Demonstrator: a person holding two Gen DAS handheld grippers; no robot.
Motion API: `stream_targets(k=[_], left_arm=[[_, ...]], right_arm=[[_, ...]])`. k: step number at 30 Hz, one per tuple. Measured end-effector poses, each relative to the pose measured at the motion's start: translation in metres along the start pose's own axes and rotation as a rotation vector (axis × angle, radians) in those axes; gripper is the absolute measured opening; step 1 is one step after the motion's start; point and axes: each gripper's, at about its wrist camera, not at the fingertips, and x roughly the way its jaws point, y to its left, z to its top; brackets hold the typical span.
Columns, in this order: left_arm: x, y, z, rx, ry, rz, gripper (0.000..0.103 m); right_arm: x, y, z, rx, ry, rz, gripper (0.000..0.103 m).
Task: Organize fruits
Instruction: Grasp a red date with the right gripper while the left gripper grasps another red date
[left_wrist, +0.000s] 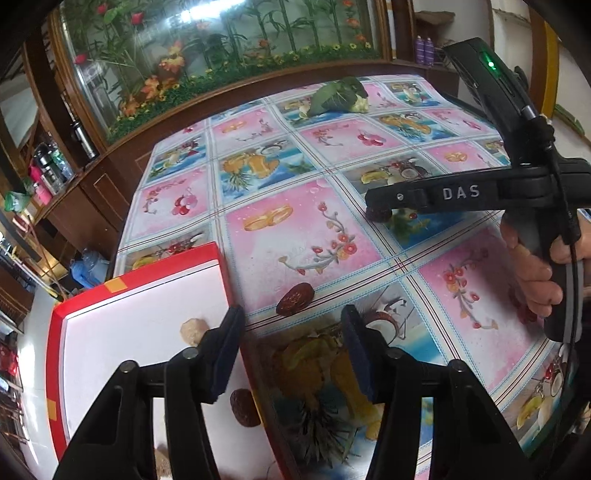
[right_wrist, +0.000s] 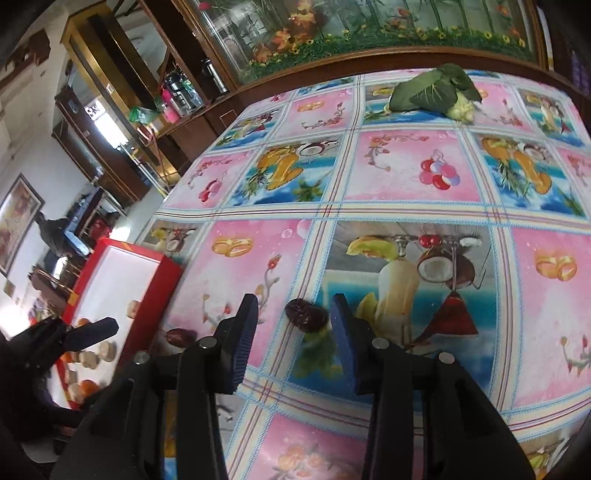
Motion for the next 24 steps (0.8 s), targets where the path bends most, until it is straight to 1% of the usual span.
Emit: stream_targets(k=[6, 8, 10, 13, 14, 15, 20, 24], left_arm=[[0.011, -0.004, 0.004, 0.044, 0.030, -0.045, 0.048], [0.014, -0.006, 0.006, 0.063, 0.045, -0.051, 0.048], [0.018, -0.007, 0.008, 0.079, 0.057, -0.053, 0.044], [0.025, -0.009, 0.011, 0.101, 0.079, -0.056, 0.037], [0.027, -0.009, 0.011, 0.108, 0.085, -0.059, 0.034], [0.029, -0.009, 0.011, 0.110, 0.091, -0.060, 0.033], [0.039, -0.003, 0.011, 0.099, 0.120, -0.060, 0.033], [0.045, -0.001, 0.010, 0.092, 0.128, -0.065, 0.032]], right_arm=[[0.013, 0.000, -0.001, -0.053, 0.028, -0.071, 0.033], [0.014, 0.004, -0.002, -0.089, 0.026, -0.116, 0.023], [0.014, 0.005, -0.004, -0.108, 0.024, -0.144, 0.020], [0.012, 0.001, -0.003, -0.091, 0.027, -0.145, 0.020], [0.012, 0.000, -0.002, -0.085, 0.026, -0.152, 0.020], [0.010, -0.002, -0.002, -0.077, 0.024, -0.157, 0.020], [0.004, -0.011, 0.003, -0.008, 0.014, -0.132, 0.020], [0.001, -0.010, 0.003, 0.002, 0.004, -0.123, 0.020]])
